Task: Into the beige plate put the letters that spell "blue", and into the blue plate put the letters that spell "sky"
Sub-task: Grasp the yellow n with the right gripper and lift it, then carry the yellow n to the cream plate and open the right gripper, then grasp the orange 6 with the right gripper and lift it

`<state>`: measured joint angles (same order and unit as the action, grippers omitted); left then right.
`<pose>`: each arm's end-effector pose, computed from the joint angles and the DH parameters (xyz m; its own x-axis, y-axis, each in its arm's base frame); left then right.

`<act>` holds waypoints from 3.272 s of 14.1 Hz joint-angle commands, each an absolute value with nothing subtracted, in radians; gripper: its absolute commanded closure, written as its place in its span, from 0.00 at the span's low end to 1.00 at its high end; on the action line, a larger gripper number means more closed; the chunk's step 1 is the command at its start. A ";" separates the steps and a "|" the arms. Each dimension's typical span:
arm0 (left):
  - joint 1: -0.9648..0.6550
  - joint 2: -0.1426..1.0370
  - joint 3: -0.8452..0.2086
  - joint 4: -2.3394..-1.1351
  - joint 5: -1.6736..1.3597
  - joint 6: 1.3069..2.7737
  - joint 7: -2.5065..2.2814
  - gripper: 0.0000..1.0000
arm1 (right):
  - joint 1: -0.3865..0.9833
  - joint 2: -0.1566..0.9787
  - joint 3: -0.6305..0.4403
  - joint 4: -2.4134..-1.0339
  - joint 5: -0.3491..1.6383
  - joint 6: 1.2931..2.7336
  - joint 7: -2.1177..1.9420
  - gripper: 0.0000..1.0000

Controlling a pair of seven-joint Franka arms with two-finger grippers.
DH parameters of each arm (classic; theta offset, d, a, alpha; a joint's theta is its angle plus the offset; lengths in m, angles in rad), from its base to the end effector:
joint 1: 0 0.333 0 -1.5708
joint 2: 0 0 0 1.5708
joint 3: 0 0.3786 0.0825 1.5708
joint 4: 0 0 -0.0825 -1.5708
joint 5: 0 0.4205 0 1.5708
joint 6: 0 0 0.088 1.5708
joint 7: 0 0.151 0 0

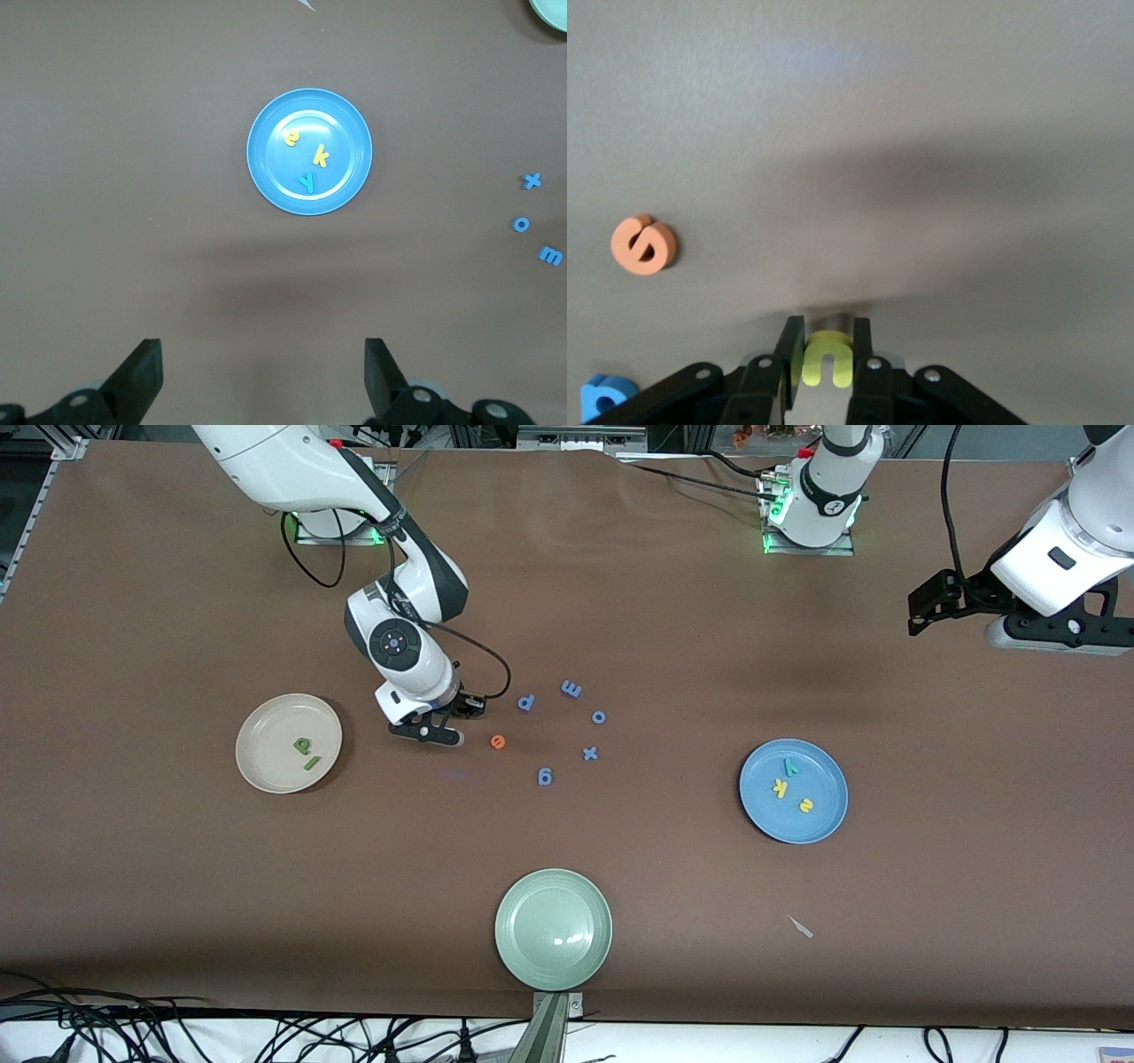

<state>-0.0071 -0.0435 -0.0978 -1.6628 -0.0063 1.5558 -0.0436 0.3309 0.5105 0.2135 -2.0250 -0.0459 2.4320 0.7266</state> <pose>0.5649 -0.0616 0.6204 0.9961 -0.0608 -0.0637 -0.0610 -0.9981 -0.0007 0.5467 0.3290 0.1721 0.9790 -0.1659 -0.1185 -0.1668 -0.9860 0.0022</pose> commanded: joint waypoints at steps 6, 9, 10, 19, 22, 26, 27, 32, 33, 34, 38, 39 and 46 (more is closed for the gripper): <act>-0.003 -0.049 -0.101 -1.663 0.002 1.551 -0.037 0.00 | 0.328 0.445 -0.010 -1.983 -0.060 2.229 0.271 0.87; -0.003 -0.049 -0.101 -1.661 0.002 1.549 -0.037 0.00 | 0.328 0.437 -0.125 -1.962 -0.060 2.191 0.080 0.87; -0.003 -0.049 -0.101 -1.661 0.002 1.549 -0.037 0.00 | 0.328 0.439 -0.153 -1.957 -0.058 2.184 0.016 0.87; -0.006 -0.048 -0.103 -1.654 0.000 1.546 -0.037 0.00 | 0.343 0.453 -0.190 -1.892 -0.025 2.149 0.004 0.00; -0.006 -0.048 -0.101 -1.654 0.000 1.546 -0.037 0.00 | 0.350 0.468 -0.106 -1.870 -0.025 2.151 0.170 0.00; -0.006 -0.048 -0.101 -1.651 0.000 1.546 -0.038 0.00 | 0.350 0.531 0.011 -1.806 -0.015 2.167 0.354 0.00; -0.006 -0.048 -0.101 -1.651 0.000 1.546 -0.038 0.00 | 0.350 0.549 0.034 -1.781 -0.003 2.177 0.414 0.00; -0.005 -0.040 -0.101 -1.647 0.000 1.545 -0.038 0.00 | 0.417 0.633 0.098 -1.710 -0.002 2.264 0.618 0.00; -0.005 -0.040 -0.101 -1.647 0.000 1.545 -0.037 0.00 | 0.445 0.649 0.097 -1.698 -0.002 2.282 0.655 0.00; -0.005 -0.040 -0.101 -1.647 0.000 1.545 -0.037 0.00 | 0.468 0.663 0.097 -1.697 -0.008 2.299 0.685 0.00; -0.003 -0.040 -0.100 -1.647 0.000 1.542 -0.037 0.00 | 0.517 0.699 0.097 -1.689 -0.009 2.367 0.755 0.00; -0.003 -0.040 -0.100 -1.647 0.000 1.539 -0.037 0.00 | 0.526 0.707 0.097 -1.689 -0.011 2.373 0.767 0.00; -0.003 -0.040 -0.097 -1.647 0.000 1.536 -0.037 0.00 | 0.532 0.724 0.097 -1.692 -0.015 2.391 0.767 0.29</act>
<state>-0.0068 -0.0429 -0.0956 -1.6620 -0.0063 1.5524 -0.0436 0.5248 0.7062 0.1001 -1.7176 -0.0151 2.3884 0.7513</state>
